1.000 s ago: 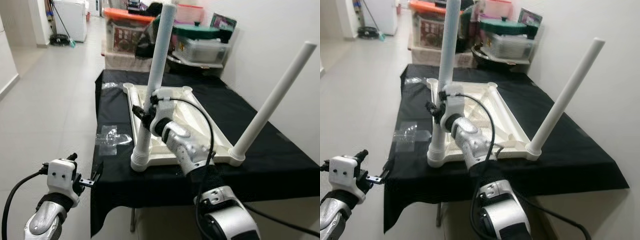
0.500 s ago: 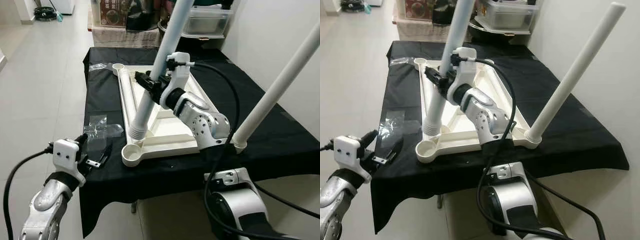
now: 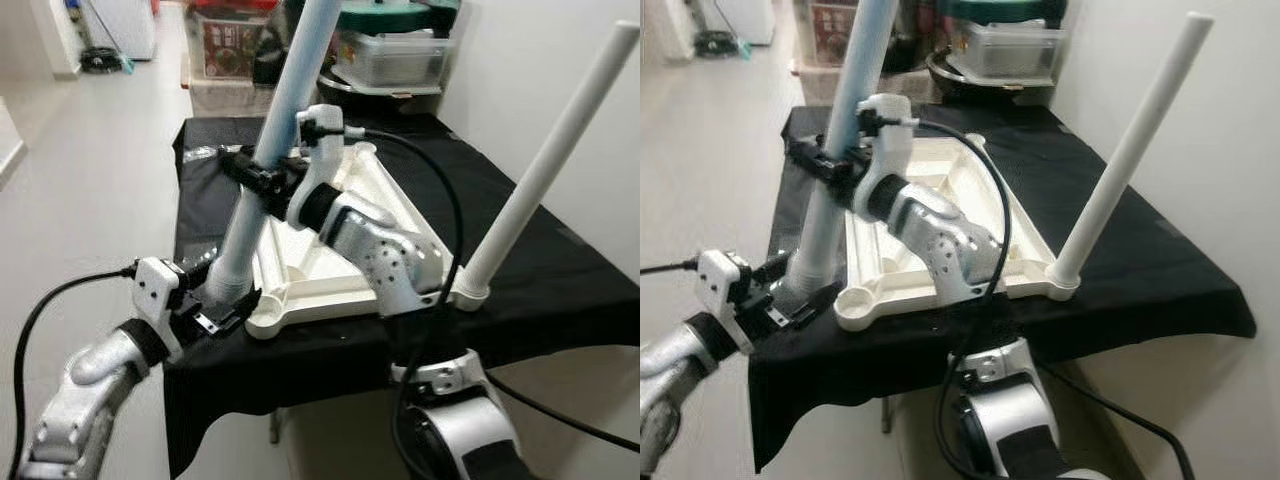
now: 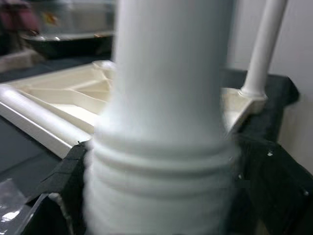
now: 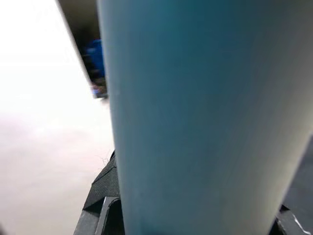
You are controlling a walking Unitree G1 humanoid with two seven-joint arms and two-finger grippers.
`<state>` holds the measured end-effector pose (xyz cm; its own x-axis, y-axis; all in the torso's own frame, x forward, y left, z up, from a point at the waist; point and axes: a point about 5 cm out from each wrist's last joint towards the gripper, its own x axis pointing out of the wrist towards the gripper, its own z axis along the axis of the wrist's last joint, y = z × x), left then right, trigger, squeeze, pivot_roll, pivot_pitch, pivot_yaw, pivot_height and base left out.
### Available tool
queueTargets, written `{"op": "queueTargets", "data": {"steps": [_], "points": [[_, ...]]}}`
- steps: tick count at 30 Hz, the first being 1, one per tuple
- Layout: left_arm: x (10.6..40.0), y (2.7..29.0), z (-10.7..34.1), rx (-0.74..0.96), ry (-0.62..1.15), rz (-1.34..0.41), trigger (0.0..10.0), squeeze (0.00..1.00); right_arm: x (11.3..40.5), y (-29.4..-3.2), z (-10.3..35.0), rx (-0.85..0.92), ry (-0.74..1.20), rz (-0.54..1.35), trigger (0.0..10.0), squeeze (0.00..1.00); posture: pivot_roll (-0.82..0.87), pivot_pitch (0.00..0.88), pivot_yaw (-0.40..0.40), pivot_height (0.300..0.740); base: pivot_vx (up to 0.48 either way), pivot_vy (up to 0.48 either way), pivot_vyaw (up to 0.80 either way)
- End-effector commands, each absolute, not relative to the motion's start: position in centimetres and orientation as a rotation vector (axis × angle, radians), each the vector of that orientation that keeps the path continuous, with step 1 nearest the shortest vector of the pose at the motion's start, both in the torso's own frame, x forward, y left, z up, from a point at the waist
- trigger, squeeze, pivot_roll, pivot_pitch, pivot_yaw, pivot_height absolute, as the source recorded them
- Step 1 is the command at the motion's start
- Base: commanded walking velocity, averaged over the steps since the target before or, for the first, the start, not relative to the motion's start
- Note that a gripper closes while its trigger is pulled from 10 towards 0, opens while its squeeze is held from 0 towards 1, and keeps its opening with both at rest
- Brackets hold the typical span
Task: Building children table
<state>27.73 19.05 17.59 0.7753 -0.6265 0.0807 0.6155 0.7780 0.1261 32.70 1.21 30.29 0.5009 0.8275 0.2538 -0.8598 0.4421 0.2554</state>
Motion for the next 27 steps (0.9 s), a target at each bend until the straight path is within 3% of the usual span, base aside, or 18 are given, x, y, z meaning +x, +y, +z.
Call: {"op": "queueTargets", "data": {"steps": [1, 6, 7, 8, 24, 25, 26, 27], "points": [[28.0, 19.1, 16.8, 0.106, -0.071, -0.701, 10.0, 0.00, 32.0, 1.5, 30.7, 0.390, -0.109, 1.095, 10.0, 0.00, 0.07, 0.000, -0.071, 0.740, 0.000, 0.000, 0.00], [29.0, 19.8, 17.0, 0.150, -0.060, -0.687, 10.0, 0.00, 30.8, 2.0, 30.8, 0.390, -0.108, 1.165, 10.0, 0.00, 0.06, 0.000, -0.060, 0.740, 0.000, 0.000, 0.00], [29.1, 19.8, 17.1, 0.154, -0.062, -0.691, 1.1, 0.00, 30.7, 2.0, 30.8, 0.390, -0.104, 1.174, 10.0, 0.00, 0.06, 0.000, -0.058, 0.740, 0.000, 0.000, 0.00], [29.2, 19.7, 17.2, 0.158, -0.078, -0.710, 0.0, 0.00, 30.5, 2.0, 30.6, 0.388, -0.093, 1.181, 10.0, 0.00, 0.05, 0.000, -0.056, 0.740, 0.000, 0.000, 0.00], [28.4, 18.7, 18.3, 0.158, -0.141, -0.783, 0.0, 0.00, 30.2, 2.2, 29.1, 0.360, -0.037, 1.190, 10.0, 0.00, 0.06, 0.000, -0.064, 0.740, 0.030, 0.000, 0.00], [28.6, 18.8, 18.3, 0.175, -0.136, -0.766, 3.2, 0.00, 30.2, 2.2, 29.0, 0.357, -0.032, 1.189, 10.0, 0.00, 0.06, 0.000, -0.066, 0.740, 0.000, 0.000, 0.00], [28.7, 18.9, 18.2, 0.191, -0.120, -0.751, 10.0, 0.00, 30.2, 2.2, 28.9, 0.354, -0.028, 1.187, 10.0, 0.00, 0.06, 0.000, -0.068, 0.740, 0.000, 0.000, 0.00], [28.7, 18.9, 18.2, 0.191, -0.120, -0.751, 10.0, 0.00, 30.2, 2.2, 28.9, 0.354, -0.028, 1.187, 10.0, 0.00, 0.06, 0.000, -0.068, 0.740, 0.000, 0.000, 0.00]]}}
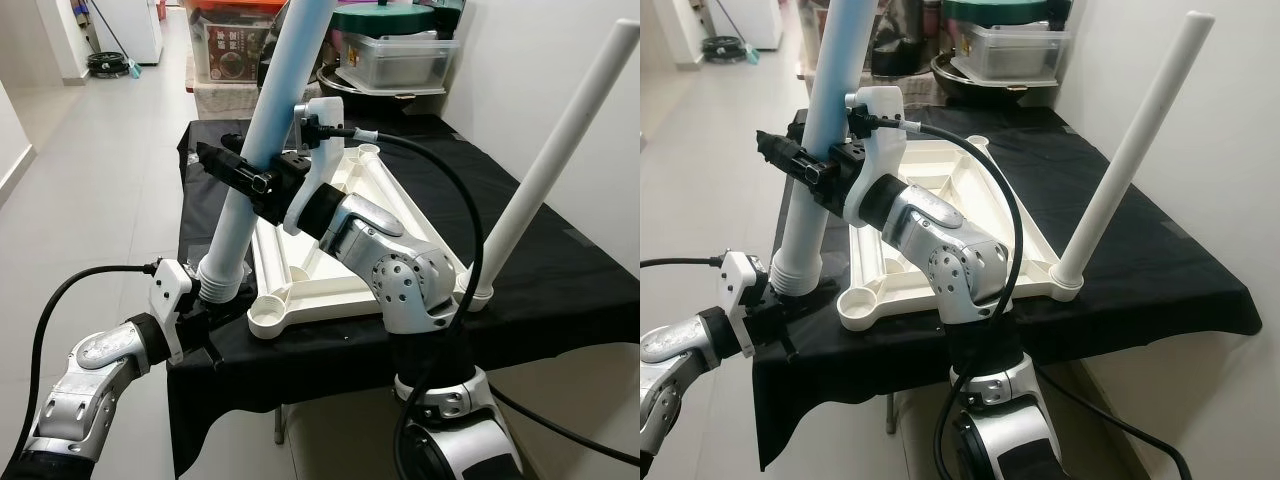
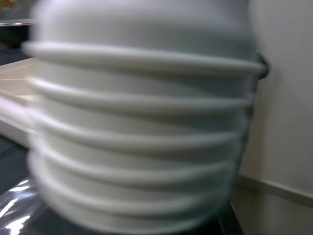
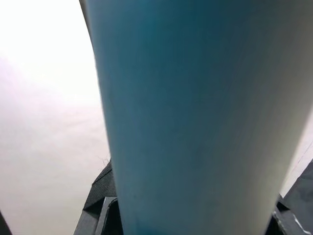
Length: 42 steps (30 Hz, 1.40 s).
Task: Building children table
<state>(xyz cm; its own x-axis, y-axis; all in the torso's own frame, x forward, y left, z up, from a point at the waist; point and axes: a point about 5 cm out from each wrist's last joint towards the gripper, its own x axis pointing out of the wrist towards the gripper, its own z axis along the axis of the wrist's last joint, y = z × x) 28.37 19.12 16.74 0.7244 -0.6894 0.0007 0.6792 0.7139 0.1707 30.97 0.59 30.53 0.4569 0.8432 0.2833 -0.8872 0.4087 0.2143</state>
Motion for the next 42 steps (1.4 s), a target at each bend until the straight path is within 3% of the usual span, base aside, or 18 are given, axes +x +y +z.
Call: {"op": "queueTargets", "data": {"steps": [1, 5, 6, 11, 14, 20, 31, 32, 33, 34, 35, 40, 41, 42], "points": [[28.8, 19.0, 18.1, 0.200, -0.110, -0.742, 10.0, 0.00, 30.2, 2.1, 28.8, 0.352, -0.025, 1.185, 10.0, 0.00, 0.06, 0.000, -0.068, 0.740, 0.000, 0.000, 0.00], [29.0, 19.7, 17.8, 0.252, -0.103, -0.679, 10.0, 0.00, 30.4, 2.0, 28.7, 0.340, -0.023, 1.176, 10.0, 0.00, 0.06, 0.000, -0.070, 0.740, 0.000, 0.000, 0.00], [29.0, 20.2, 17.8, 0.261, -0.123, -0.644, 10.0, 1.00, 30.4, 1.9, 28.6, 0.338, -0.022, 1.173, 10.0, 0.00, 0.06, 0.000, -0.070, 0.740, 0.000, 0.000, 0.00], [28.9, 20.5, 17.9, 0.271, -0.148, -0.627, 10.0, 1.00, 30.5, 1.8, 28.5, 0.334, -0.021, 1.170, 10.0, 0.00, 0.07, 0.000, -0.076, 0.740, 0.000, 0.000, 0.00], [27.8, 19.1, 18.1, 0.254, -0.145, -0.771, 10.0, 1.00, 30.5, 1.9, 28.4, 0.328, -0.015, 1.169, 10.0, 0.00, 0.07, 0.000, -0.076, 0.740, 0.000, 0.000, 0.00], [26.7, 18.1, 17.5, 0.233, -0.098, -0.881, 10.0, 1.00, 30.8, 1.9, 28.5, 0.332, -0.016, 1.157, 10.0, 0.00, 0.06, 0.000, -0.076, 0.740, 0.000, 0.000, 0.00], [26.9, 17.8, 17.2, 0.219, -0.088, -0.873, 10.0, 1.00, 31.0, 1.9, 28.5, 0.335, -0.013, 1.148, 10.0, 0.00, 0.07, 0.000, -0.080, 0.740, 0.000, 0.000, 0.00], [26.7, 17.6, 17.2, 0.217, -0.074, -0.897, 10.0, 0.67, 31.1, 1.9, 28.4, 0.338, -0.012, 1.140, 10.0, 0.00, 0.06, 0.000, -0.077, 0.740, 0.000, 0.000, 0.00], [26.8, 17.6, 17.2, 0.215, -0.069, -0.890, 10.0, 0.51, 31.1, 1.9, 28.4, 0.339, -0.012, 1.140, 10.0, 0.00, 0.06, 0.000, -0.075, 0.740, 0.000, 0.000, 0.00], [26.8, 17.6, 17.2, 0.215, -0.069, -0.890, 10.0, 0.51, 31.1, 1.9, 28.4, 0.339, -0.012, 1.140, 10.0, 0.00, 0.06, 0.000, -0.075, 0.740, 0.000, 0.000, 0.00], [26.9, 17.8, 17.2, 0.215, -0.069, -0.872, 10.0, 0.00, 31.1, 1.9, 28.4, 0.340, -0.011, 1.142, 10.0, 0.00, 0.06, 0.000, -0.075, 0.740, 0.000, 0.000, 0.00], [27.6, 18.5, 17.3, 0.202, -0.064, -0.804, 10.0, 0.00, 30.9, 2.0, 28.2, 0.344, -0.006, 1.146, 10.0, 0.00, 0.06, 0.000, -0.074, 0.740, 0.000, 0.000, 0.00], [27.4, 18.4, 17.3, 0.186, -0.071, -0.827, 0.0, 0.00, 30.9, 2.0, 28.2, 0.346, -0.006, 1.146, 10.0, 0.00, 0.06, 0.000, -0.074, 0.740, 0.000, 0.000, 0.00], [27.4, 18.4, 17.3, 0.186, -0.071, -0.827, 0.0, 0.00, 30.9, 2.0, 28.2, 0.346, -0.006, 1.146, 10.0, 0.00, 0.06, 0.000, -0.074, 0.740, 0.000, 0.000, 0.00]]}}
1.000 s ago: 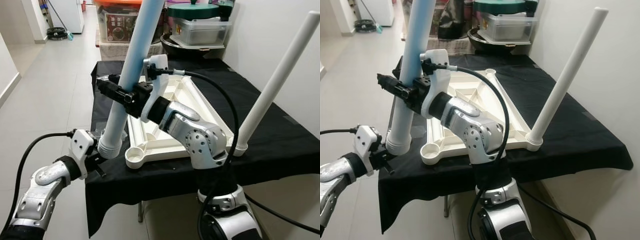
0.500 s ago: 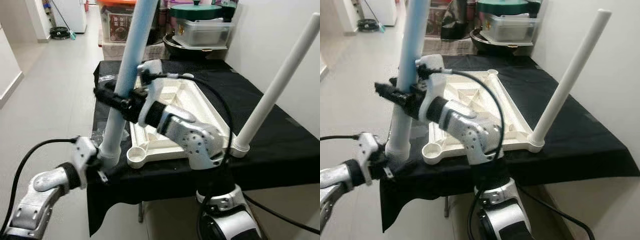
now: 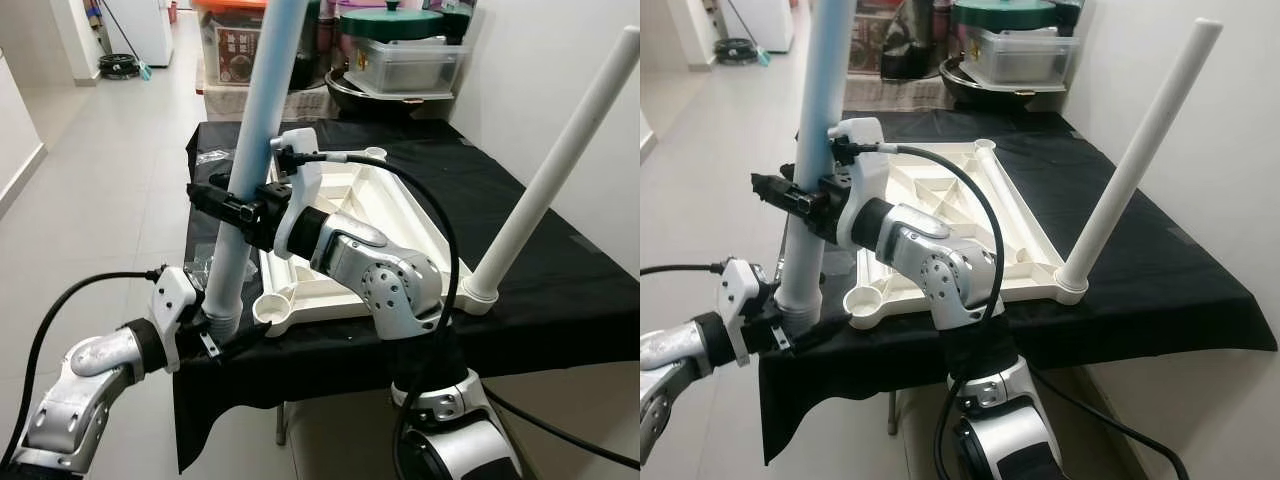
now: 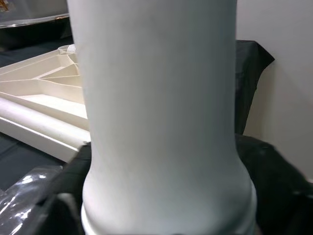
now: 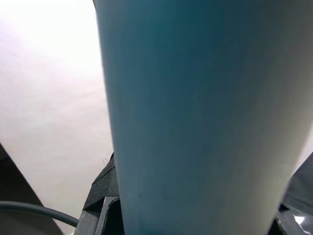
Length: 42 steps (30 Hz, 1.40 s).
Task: Building children table
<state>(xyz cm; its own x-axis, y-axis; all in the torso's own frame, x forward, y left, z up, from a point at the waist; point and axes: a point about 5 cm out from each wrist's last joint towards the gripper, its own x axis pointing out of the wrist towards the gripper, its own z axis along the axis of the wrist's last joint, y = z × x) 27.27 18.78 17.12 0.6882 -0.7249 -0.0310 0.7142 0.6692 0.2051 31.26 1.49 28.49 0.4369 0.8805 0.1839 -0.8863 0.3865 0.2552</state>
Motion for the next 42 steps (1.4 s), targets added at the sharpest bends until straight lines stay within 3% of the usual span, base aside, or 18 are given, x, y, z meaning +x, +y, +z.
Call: {"op": "queueTargets", "data": {"steps": [1, 15, 16, 21, 26, 27, 30, 33, 42], "points": [[27.3, 18.5, 17.2, 0.191, -0.076, -0.827, 0.0, 0.00, 30.9, 2.0, 28.3, 0.348, -0.011, 1.147, 10.0, 0.00, 0.06, 0.000, -0.072, 0.740, 0.000, 0.000, 0.00], [27.5, 18.4, 17.3, 0.191, -0.049, -0.845, 0.0, 0.00, 30.7, 2.0, 28.5, 0.355, -0.032, 1.156, 10.0, 0.00, 0.06, 0.000, -0.071, 0.740, 0.000, 0.000, 0.00], [27.5, 18.4, 17.3, 0.200, -0.040, -0.837, 10.0, 0.00, 30.7, 1.9, 28.6, 0.384, -0.044, 1.170, 10.0, 1.00, 0.06, 0.000, -0.072, 0.740, 0.000, 0.000, 0.00], [26.9, 18.1, 18.0, 0.213, -0.042, -0.916, 10.0, 0.00, 30.6, 1.4, 29.0, 0.413, -0.119, 1.226, 10.0, 1.00, 0.07, 0.000, -0.077, 0.740, 0.000, 0.000, 0.00], [25.6, 17.5, 18.9, 0.226, -0.034, -1.037, 10.0, 0.00, 29.6, 0.0, 29.3, 0.461, -0.233, 1.421, 10.0, 1.00, 0.08, 0.000, -0.086, 0.740, 0.000, 0.000, 0.00], [24.8, 16.9, 19.2, 0.253, -0.026, -1.104, 10.0, 0.00, 29.1, -0.4, 29.1, 0.434, -0.241, 1.507, 10.0, 0.00, 0.09, 0.000, -0.088, 0.740, 0.000, 0.000, 0.00], [24.2, 16.6, 19.4, 0.271, -0.018, -1.149, 10.0, 0.00, 28.7, -0.6, 29.0, 0.411, -0.241, 1.562, 10.0, 0.00, 0.09, 0.000, -0.088, 0.740, 0.000, 0.000, 0.00], [21.1, 15.1, 21.4, 0.261, -0.025, -1.357, 10.0, 0.00, 27.5, -1.4, 27.8, 0.328, -0.210, 1.758, 10.0, 0.00, 0.10, 0.000, -0.096, 0.740, 0.000, 0.000, 0.00], [19.9, 15.1, 21.6, 0.255, 0.028, -1.443, 10.0, 0.00, 26.7, -1.8, 27.2, 0.400, -0.194, 1.892, 10.0, 0.00, 0.11, 0.000, -0.099, 0.740, 0.000, 0.000, 0.00]]}}
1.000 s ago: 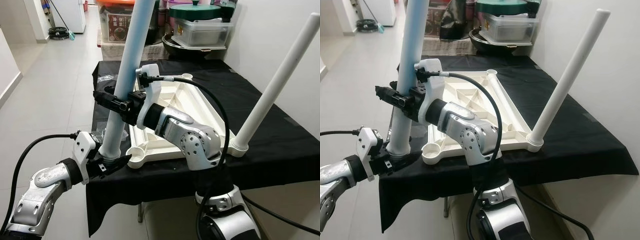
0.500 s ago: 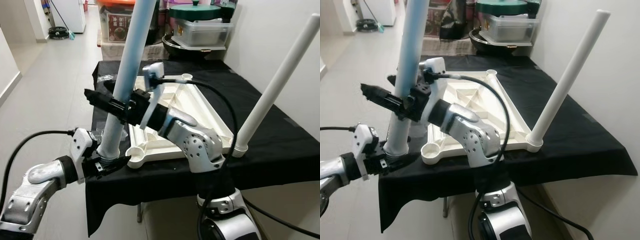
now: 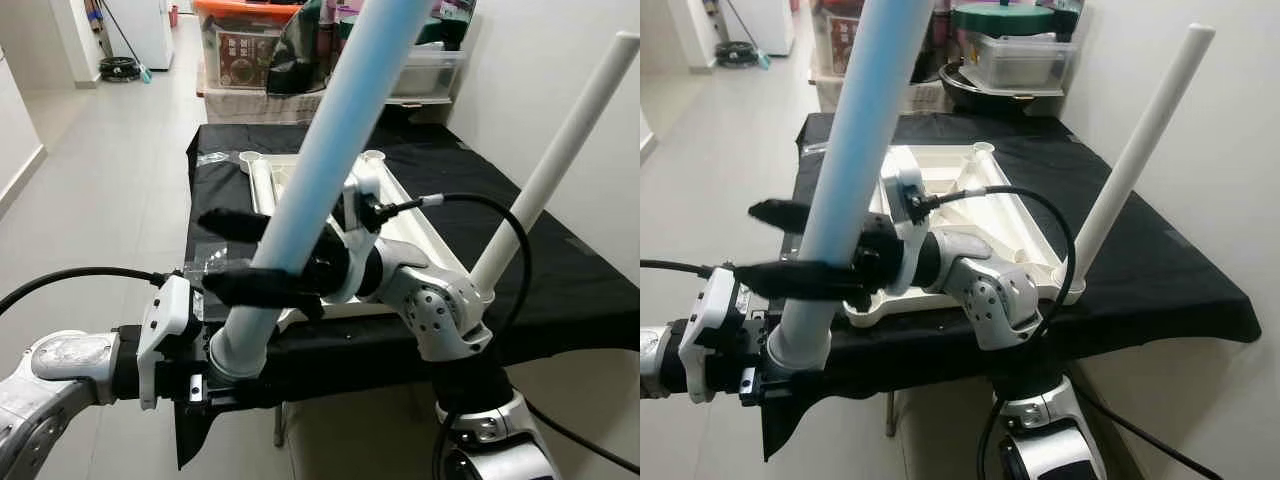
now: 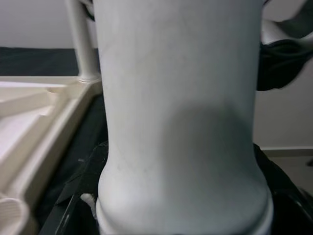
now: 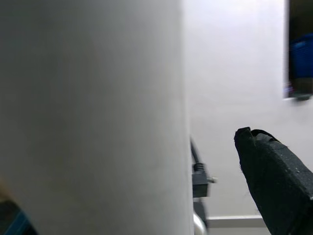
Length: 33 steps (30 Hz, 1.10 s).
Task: Building children table
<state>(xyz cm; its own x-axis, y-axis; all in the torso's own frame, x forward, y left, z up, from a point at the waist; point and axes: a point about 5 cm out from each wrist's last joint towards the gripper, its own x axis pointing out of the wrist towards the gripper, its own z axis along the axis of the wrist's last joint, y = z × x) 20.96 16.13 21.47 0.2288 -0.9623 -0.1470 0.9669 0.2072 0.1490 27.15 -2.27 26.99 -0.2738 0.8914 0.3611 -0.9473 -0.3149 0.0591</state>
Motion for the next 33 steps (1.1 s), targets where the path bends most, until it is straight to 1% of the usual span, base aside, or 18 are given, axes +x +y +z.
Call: {"op": "queueTargets", "data": {"steps": [1, 2, 3, 4, 11, 19, 22, 23, 24, 26, 28, 30, 33], "points": [[19.8, 15.1, 21.5, 0.245, 0.038, -1.449, 10.0, 0.00, 26.7, -2.0, 27.4, 0.439, -0.209, 1.906, 9.3, 0.00, 0.11, 0.000, -0.099, 0.740, 0.000, 0.000, 0.00], [19.6, 15.0, 21.4, 0.233, 0.048, -1.456, 10.0, 0.00, 26.6, -2.2, 27.7, 0.477, -0.224, 1.919, 4.7, 0.00, 0.11, 0.000, -0.097, 0.740, 0.000, 0.000, 0.00], [19.6, 15.0, 21.4, 0.233, 0.048, -1.456, 10.0, 0.00, 26.6, -2.2, 27.7, 0.477, -0.224, 1.919, 4.7, 0.00, 0.11, 0.000, -0.097, 0.740, 0.000, 0.000, 0.00], [19.6, 15.0, 21.2, 0.232, 0.059, -1.460, 10.0, 0.00, 26.6, -2.4, 27.9, 0.513, -0.236, 1.931, 0.0, 0.00, 0.11, 0.000, -0.097, 0.740, 0.000, 0.000, 0.00], [19.4, 15.3, 20.5, 0.219, 0.126, -1.464, 10.0, 0.00, 26.3, -3.2, 28.6, 0.642, -0.273, 1.978, 0.0, 0.00, 0.09, 0.000, -0.088, 0.740, 0.000, 0.000, 0.00], [19.7, 15.4, 20.2, 0.222, 0.140, -1.468, 10.0, 0.00, 25.6, -3.1, 28.4, 0.679, -0.277, 2.004, 0.0, 0.00, 0.09, 0.000, -0.084, 0.740, 0.000, 0.000, 0.00], [19.8, 15.6, 20.1, 0.253, 0.133, -1.458, 10.0, 0.00, 25.4, -3.1, 28.2, 0.687, -0.266, 2.012, 0.0, 0.00, 0.08, 0.000, -0.082, 0.740, 0.000, 0.000, 0.00], [20.3, 15.8, 20.1, 0.269, 0.114, -1.419, 10.0, 1.00, 25.4, -3.1, 28.1, 0.693, -0.256, 2.013, 0.0, 0.00, 0.08, 0.000, -0.082, 0.740, 0.000, 0.000, 0.00], [20.3, 15.8, 20.1, 0.269, 0.114, -1.419, 10.0, 1.00, 25.4, -3.1, 28.1, 0.693, -0.256, 2.013, 0.0, 0.00, 0.08, 0.000, -0.082, 0.740, 0.000, 0.000, 0.00], [21.1, 16.5, 20.1, 0.268, 0.101, -1.346, 10.0, 1.00, 25.4, -3.2, 28.0, 0.697, -0.254, 1.999, 0.0, 0.00, 0.08, 0.000, -0.082, 0.740, 0.000, 0.000, 0.00], [21.3, 16.9, 20.3, 0.256, 0.092, -1.314, 10.0, 1.00, 25.6, -3.2, 27.9, 0.699, -0.257, 1.984, 0.0, 0.00, 0.08, 0.000, -0.081, 0.740, 0.000, 0.000, 0.00], [21.3, 18.0, 21.5, 0.187, 0.051, -1.261, 10.0, 1.00, 26.3, -3.4, 27.8, 0.696, -0.270, 1.915, 0.0, 0.00, 0.08, 0.000, -0.083, 0.740, 0.000, 0.000, 0.00], [21.0, 19.4, 22.4, 0.149, 0.011, -1.179, 10.0, 1.00, 27.8, -3.9, 27.5, 0.679, -0.276, 1.791, 0.0, 0.00, 0.09, 0.000, -0.089, 0.740, 0.000, 0.000, 0.00]]}}
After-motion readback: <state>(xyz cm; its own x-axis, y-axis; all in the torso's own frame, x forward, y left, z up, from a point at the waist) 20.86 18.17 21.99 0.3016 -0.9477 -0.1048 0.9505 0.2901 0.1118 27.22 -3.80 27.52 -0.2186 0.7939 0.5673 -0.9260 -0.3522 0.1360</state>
